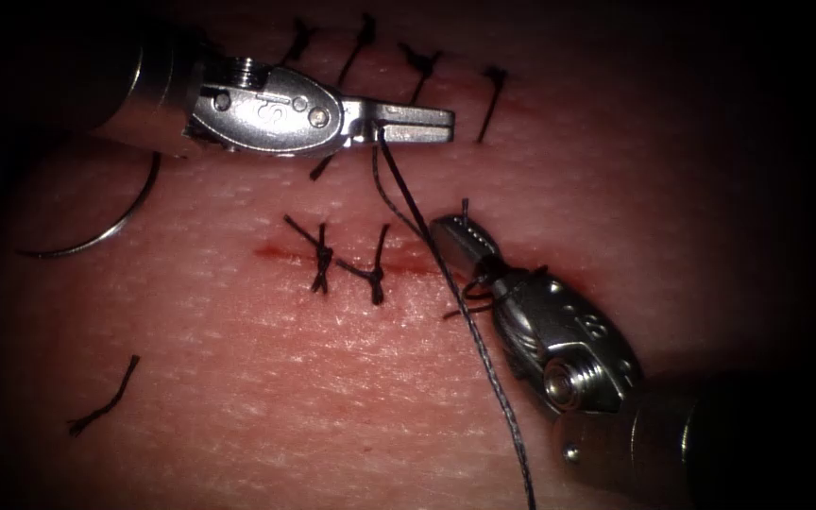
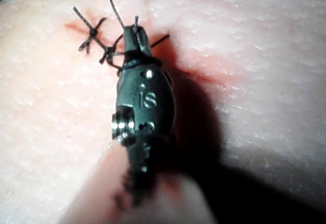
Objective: Wound Closure
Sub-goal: Pull the left tool up and the right tool down to tighten the knot.
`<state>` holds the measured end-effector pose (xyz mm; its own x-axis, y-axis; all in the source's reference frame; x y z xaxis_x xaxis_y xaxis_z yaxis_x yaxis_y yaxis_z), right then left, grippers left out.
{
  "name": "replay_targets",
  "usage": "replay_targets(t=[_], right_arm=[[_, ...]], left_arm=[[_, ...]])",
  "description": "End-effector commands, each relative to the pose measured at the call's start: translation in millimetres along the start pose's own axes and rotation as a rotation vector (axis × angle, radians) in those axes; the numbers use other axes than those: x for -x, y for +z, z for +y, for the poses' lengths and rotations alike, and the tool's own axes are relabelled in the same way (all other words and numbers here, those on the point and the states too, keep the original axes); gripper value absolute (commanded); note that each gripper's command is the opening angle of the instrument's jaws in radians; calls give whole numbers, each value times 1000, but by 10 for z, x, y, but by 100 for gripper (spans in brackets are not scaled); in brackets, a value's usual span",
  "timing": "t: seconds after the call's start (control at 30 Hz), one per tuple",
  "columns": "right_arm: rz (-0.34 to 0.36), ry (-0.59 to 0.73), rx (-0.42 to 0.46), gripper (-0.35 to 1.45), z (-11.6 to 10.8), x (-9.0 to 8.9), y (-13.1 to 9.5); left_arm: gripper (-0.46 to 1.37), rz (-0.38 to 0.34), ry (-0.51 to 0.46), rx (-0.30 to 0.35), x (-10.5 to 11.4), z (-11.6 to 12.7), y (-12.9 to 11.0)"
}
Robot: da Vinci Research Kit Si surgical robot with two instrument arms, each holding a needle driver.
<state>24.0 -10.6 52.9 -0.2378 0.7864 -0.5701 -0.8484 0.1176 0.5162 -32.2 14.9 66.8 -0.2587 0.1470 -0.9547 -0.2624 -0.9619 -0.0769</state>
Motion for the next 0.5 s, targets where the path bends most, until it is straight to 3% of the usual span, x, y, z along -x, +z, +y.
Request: replay_targets(t=[0.03, 0.3, 0.5], right_arm=[[-6, -1, -5, -35, -3, 2, -5], [-23, -6, -29, -35, -21, 13, -35], [-40, -18, -30, -35, -23, 24, -42]], left_arm=[[-35, -2, 5, 8, 0, -7, 2], [-35, -14, 24, -1, 6, -51, 23], [-35, -21, 34, -15, 22, -80, 49]])
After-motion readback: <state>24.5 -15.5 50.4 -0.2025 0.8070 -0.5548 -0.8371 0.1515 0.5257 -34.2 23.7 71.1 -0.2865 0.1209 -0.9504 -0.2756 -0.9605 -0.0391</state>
